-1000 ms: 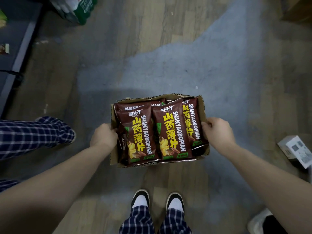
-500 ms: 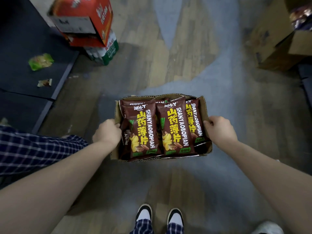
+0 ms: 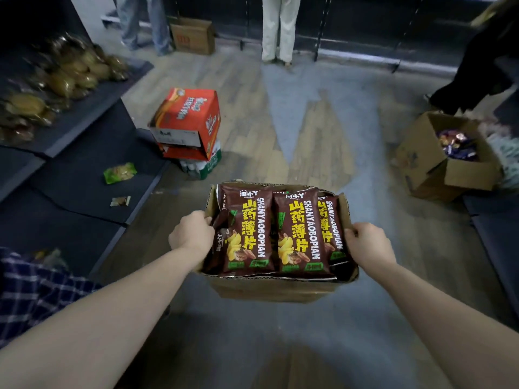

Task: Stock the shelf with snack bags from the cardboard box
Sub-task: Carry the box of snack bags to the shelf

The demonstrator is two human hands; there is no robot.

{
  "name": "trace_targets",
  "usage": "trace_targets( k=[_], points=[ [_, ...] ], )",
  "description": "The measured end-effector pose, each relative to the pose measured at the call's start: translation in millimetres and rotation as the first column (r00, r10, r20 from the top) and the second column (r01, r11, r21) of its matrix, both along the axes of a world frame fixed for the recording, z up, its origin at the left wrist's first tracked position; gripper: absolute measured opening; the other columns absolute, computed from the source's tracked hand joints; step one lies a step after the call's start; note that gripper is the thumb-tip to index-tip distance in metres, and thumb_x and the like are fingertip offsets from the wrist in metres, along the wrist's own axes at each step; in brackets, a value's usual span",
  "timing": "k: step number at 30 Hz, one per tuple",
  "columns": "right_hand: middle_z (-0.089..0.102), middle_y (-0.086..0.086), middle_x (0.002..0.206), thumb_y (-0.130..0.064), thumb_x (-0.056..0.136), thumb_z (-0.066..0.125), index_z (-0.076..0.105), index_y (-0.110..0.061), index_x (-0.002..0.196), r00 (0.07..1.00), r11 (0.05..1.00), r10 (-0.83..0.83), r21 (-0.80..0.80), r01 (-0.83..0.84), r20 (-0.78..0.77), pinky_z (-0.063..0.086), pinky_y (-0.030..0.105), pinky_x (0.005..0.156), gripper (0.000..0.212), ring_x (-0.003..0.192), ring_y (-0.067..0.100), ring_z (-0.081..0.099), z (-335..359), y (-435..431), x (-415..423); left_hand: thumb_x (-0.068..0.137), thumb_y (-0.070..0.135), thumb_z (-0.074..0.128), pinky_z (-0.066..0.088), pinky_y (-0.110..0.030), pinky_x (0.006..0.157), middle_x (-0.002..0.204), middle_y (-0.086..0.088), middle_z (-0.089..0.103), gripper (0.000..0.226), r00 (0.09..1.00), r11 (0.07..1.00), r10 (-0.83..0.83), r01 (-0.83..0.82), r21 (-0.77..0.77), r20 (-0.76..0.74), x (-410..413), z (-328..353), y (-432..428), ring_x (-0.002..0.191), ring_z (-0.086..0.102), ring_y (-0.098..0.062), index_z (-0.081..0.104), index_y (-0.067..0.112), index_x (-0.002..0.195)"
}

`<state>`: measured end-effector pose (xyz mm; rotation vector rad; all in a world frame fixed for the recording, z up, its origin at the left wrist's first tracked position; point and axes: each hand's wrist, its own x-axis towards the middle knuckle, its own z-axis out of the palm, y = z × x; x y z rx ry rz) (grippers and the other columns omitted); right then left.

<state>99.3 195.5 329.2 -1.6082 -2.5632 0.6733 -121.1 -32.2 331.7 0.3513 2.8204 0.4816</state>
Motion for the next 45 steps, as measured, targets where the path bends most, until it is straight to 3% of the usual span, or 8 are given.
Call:
trace_targets(
  k=[4, 10, 17, 20, 28, 32, 36, 45],
  points=[
    [0.057, 0.011, 0.069, -0.021, 0.093, 0.043, 0.049, -0.006, 0.065, 0.998, 0.999, 0.049, 0.021, -0.049, -0.025, 0.039, 0.031, 0.056, 0.031, 0.07, 0.034, 0.056, 47.8, 11.2, -20.9, 0.094, 0.02, 0.047, 0.041, -0.031, 0.076, 0.106, -0.009, 0.066, 0.017, 0.999, 0.999, 0.048, -0.047, 0.022, -0.016, -15.1, 43.4, 8.6, 0.101, 0.06, -0.032, 0.063, 0.019, 0.099],
    [0.053, 0.014, 0.074, -0.019, 0.092, 0.045, 0.052, -0.005, 0.068, 0.993, 0.991, 0.106, 0.086, -0.101, -0.052, 0.037, 0.032, 0.063, 0.029, 0.074, 0.035, 0.051, 103.8, 44.2, -58.8, 0.096, 0.022, 0.045, 0.039, -0.034, 0.074, 0.098, -0.009, 0.061, 0.017, 0.998, 0.996, 0.053, -0.051, 0.072, -0.033, -39.1, 103.2, 27.7, 0.091, 0.056, -0.031, 0.061, 0.016, 0.099],
    [0.052, 0.007, 0.062, -0.019, 0.092, 0.046, 0.045, -0.009, 0.059, 0.976, 0.979, 0.186, 0.11, -0.174, -0.11, 0.03, 0.028, 0.05, 0.035, 0.059, 0.028, 0.048, 148.3, 92.7, -96.5, 0.096, 0.025, 0.045, 0.041, -0.034, 0.07, 0.087, -0.007, 0.06, 0.02, 0.996, 0.991, 0.072, -0.066, 0.116, -0.044, -71.4, 154.2, 60.6, 0.083, 0.056, -0.03, 0.058, 0.014, 0.085],
    [0.051, 0.008, 0.063, -0.02, 0.092, 0.046, 0.042, -0.009, 0.059, 0.969, 0.975, 0.207, 0.116, -0.192, -0.133, 0.033, 0.03, 0.054, 0.035, 0.065, 0.033, 0.051, 169.9, 110.9, -116.6, 0.096, 0.027, 0.045, 0.041, -0.034, 0.069, 0.084, -0.007, 0.057, 0.022, 0.988, 0.986, 0.13, -0.121, 0.116, -0.078, -85.9, 170.6, 76.3, 0.077, 0.052, -0.028, 0.06, 0.015, 0.087],
    [0.046, 0.005, 0.061, -0.017, 0.089, 0.045, 0.04, -0.01, 0.057, 0.948, 0.955, 0.289, 0.112, -0.275, -0.132, 0.033, 0.029, 0.055, 0.033, 0.066, 0.031, 0.049, 206.8, 128.2, -181.8, 0.097, 0.026, 0.046, 0.041, -0.035, 0.072, 0.097, -0.015, 0.063, 0.024, 0.973, 0.974, 0.208, -0.197, 0.109, -0.098, -130.7, 191.5, 84.3, 0.091, 0.058, -0.036, 0.065, 0.012, 0.097],
    [0.057, 0.014, 0.072, -0.014, 0.086, 0.043, 0.044, -0.01, 0.06, 0.941, 0.949, 0.312, 0.079, -0.304, -0.128, 0.037, 0.03, 0.061, 0.026, 0.074, 0.036, 0.057, 204.9, 133.0, -220.4, 0.097, 0.025, 0.046, 0.04, -0.033, 0.068, 0.095, -0.015, 0.064, 0.024, 0.973, 0.977, 0.207, -0.201, 0.071, -0.1, -164.7, 197.9, 89.0, 0.085, 0.057, -0.033, 0.065, 0.01, 0.094],
    [0.054, 0.012, 0.067, -0.013, 0.085, 0.045, 0.044, -0.011, 0.057, 0.946, 0.953, 0.303, 0.047, -0.3, -0.112, 0.037, 0.028, 0.061, 0.029, 0.069, 0.034, 0.054, 206.6, 141.0, -262.7, 0.097, 0.026, 0.046, 0.041, -0.033, 0.069, 0.095, -0.012, 0.063, 0.024, 0.977, 0.981, 0.193, -0.191, 0.032, -0.092, -205.9, 202.8, 95.6, 0.085, 0.056, -0.031, 0.065, 0.011, 0.099],
    [0.063, 0.017, 0.076, -0.013, 0.086, 0.045, 0.057, -0.001, 0.069, 0.956, 0.961, 0.276, 0.042, -0.273, -0.101, 0.045, 0.031, 0.061, 0.024, 0.077, 0.037, 0.063, 219.8, 173.1, -344.7, 0.096, 0.027, 0.048, 0.043, -0.033, 0.069, 0.092, -0.011, 0.061, 0.023, 0.984, 0.984, 0.165, -0.16, 0.072, -0.07, -292.5, 212.5, 125.1, 0.084, 0.057, -0.031, 0.063, 0.012, 0.105]
  ],
)
